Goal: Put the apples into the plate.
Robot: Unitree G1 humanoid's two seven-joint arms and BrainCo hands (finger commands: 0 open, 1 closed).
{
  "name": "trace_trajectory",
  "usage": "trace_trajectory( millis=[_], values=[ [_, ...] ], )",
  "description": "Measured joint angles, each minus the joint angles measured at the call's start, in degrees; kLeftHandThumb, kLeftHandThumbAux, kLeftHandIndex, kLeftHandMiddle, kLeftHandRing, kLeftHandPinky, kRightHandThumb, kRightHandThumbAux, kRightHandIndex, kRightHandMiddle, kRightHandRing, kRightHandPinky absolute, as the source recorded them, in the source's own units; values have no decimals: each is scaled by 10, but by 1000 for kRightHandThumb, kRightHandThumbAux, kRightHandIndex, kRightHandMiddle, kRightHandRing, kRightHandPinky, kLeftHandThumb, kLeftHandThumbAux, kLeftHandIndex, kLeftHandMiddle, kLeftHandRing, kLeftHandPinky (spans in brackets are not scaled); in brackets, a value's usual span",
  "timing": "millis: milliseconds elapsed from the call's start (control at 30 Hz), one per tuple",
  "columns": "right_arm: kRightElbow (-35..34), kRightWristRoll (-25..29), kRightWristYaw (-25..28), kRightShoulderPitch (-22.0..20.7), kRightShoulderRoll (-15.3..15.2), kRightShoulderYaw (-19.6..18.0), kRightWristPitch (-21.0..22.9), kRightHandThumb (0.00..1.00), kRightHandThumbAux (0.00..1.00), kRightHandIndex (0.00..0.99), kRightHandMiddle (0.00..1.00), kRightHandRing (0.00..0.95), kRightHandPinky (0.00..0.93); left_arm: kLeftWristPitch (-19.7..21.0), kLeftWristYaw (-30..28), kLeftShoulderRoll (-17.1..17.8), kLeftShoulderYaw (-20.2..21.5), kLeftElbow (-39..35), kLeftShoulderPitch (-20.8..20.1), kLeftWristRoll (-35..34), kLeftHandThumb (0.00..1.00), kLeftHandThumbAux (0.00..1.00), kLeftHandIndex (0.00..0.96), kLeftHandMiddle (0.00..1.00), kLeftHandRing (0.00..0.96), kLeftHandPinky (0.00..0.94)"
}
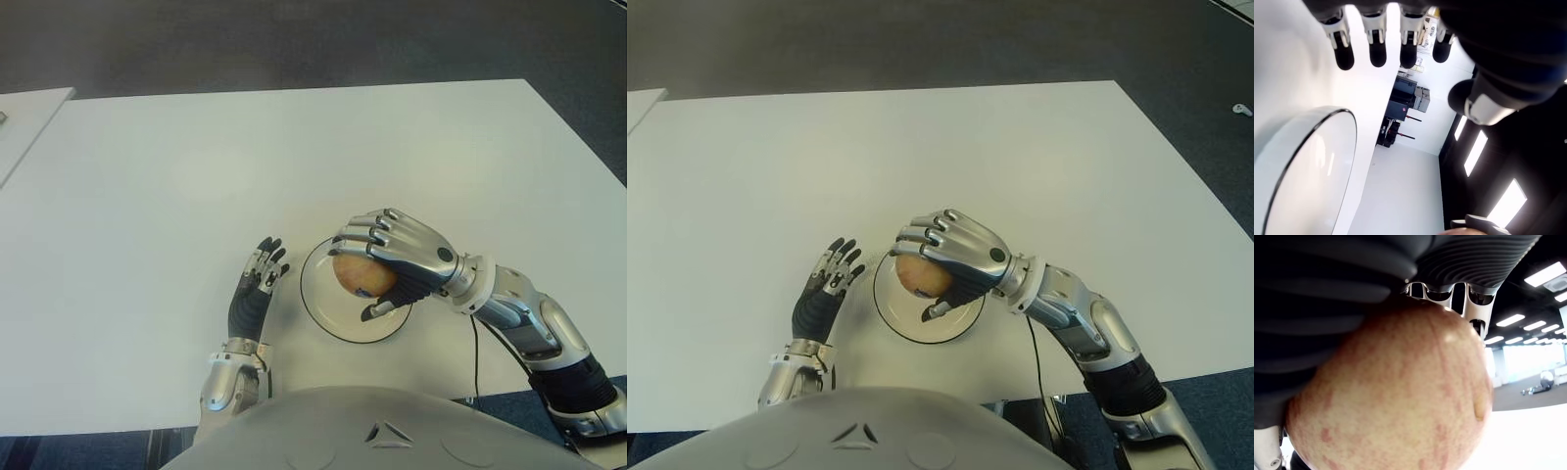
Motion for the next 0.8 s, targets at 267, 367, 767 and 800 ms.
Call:
trace_trajectory(
  millis=[267, 367, 767, 800],
  values=[
    [19, -6, 9, -4, 5, 6, -8, 714, 714, 442, 820, 807, 802, 0, 0, 0, 6, 3, -1, 5, 203, 530, 113, 111, 107, 148],
    [27, -9, 10, -9, 5, 7, -11, 714, 714, 443, 812, 801, 803, 0, 0, 0, 6, 3, -2, 5, 202, 540, 111, 109, 105, 142],
    [59, -25, 10, -12, 24, 25, -15, 712, 715, 442, 806, 795, 790, -2, 0, 0, 7, 9, -7, 5, 199, 533, 114, 113, 113, 152],
    [59, -25, 10, -12, 26, 25, -15, 712, 715, 442, 806, 794, 788, -2, 0, 0, 7, 9, -7, 5, 200, 533, 114, 113, 113, 151]
  ],
)
